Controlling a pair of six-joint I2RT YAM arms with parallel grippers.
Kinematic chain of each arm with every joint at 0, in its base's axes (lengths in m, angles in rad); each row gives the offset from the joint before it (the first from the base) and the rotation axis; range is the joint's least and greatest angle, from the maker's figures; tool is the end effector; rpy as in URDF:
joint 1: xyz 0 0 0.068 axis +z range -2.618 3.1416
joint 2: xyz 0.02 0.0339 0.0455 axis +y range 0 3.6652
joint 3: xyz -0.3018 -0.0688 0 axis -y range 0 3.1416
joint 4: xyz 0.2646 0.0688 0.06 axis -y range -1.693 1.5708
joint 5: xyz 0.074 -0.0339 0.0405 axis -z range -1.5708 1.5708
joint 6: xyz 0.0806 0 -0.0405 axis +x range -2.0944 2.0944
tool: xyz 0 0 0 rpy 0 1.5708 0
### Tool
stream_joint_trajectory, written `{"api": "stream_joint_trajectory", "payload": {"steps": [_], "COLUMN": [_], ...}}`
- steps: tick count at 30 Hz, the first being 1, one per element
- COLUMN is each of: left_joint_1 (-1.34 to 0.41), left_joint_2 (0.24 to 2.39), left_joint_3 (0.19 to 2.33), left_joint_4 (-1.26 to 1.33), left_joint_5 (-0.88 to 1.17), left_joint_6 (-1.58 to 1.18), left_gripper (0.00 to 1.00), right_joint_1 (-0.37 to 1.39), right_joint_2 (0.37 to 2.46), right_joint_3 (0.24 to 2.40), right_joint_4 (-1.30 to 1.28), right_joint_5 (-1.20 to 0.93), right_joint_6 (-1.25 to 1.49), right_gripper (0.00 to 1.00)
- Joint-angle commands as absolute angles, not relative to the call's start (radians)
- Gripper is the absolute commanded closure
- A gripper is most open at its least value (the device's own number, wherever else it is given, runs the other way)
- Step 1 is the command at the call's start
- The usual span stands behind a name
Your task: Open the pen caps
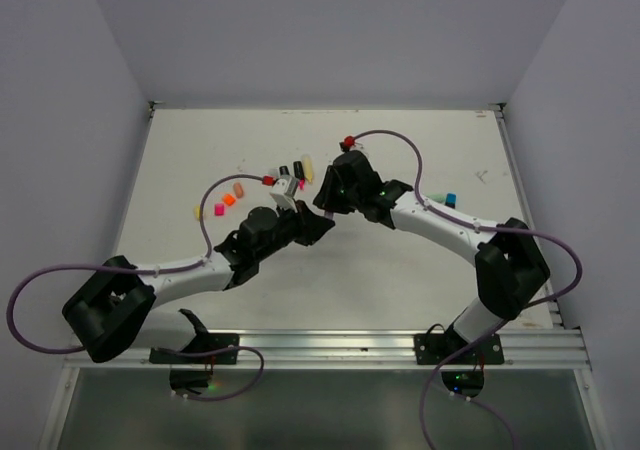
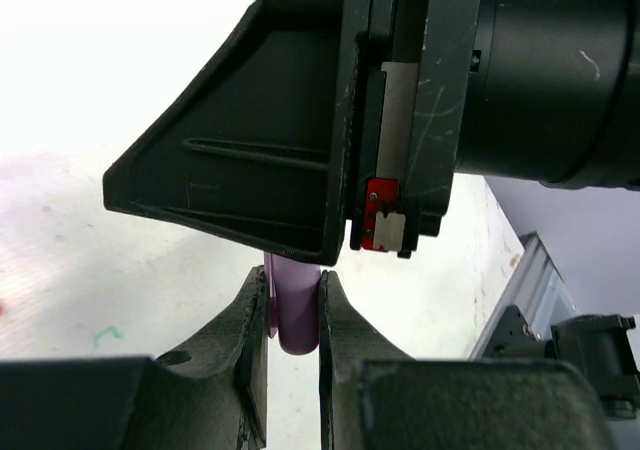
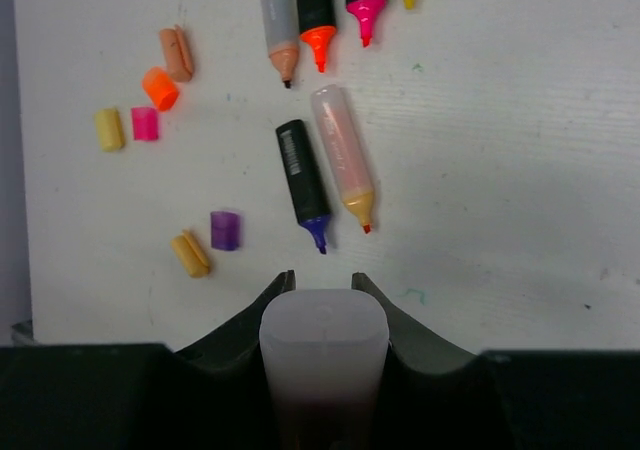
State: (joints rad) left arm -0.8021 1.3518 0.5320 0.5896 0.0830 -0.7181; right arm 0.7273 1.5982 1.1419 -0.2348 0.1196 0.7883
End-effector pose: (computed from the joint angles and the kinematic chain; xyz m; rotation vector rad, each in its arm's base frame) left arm 0.2240 -0.2412 0.2204 0.1464 1.9514 -1.1271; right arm 0.3133 0.2660 0.2543 0.1375 2.3411 0.6563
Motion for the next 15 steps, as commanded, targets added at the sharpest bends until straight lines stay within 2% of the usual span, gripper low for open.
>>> {"api": "stream_joint_trajectory", "payload": {"steps": [1, 8, 14, 15], "left_joint_1": [-0.799, -0.764, -0.701, -0.692], "left_joint_2": [1.246, 1.037, 0.928, 0.917], "left_joint_3": [0.448, 0.367, 0.383, 0.396], "left_joint_4": [0.510, 0.333, 0.135, 0.041], "left_joint_5": [0.088, 0.005, -0.124, -0.214], "left_joint_6": [-0.661, -0.650, -0.661, -0.698], "left_gripper": [1.00, 1.00, 1.00, 1.00], "right_joint_1": [0.654, 0.563, 0.558, 0.558], "right_joint_2": [1.650, 1.770, 1.824, 1.833], "right_joint_3": [1.268, 1.531, 1.566, 1.568], "right_joint_4": [-0.195, -0.233, -0.241, -0.241], "right_joint_5": [0.259, 0.198, 0.129, 0.108], "right_joint_6": [0.686, 0.637, 0.611, 0.601], "right_gripper": [1.00, 1.00, 1.00, 1.00]}}
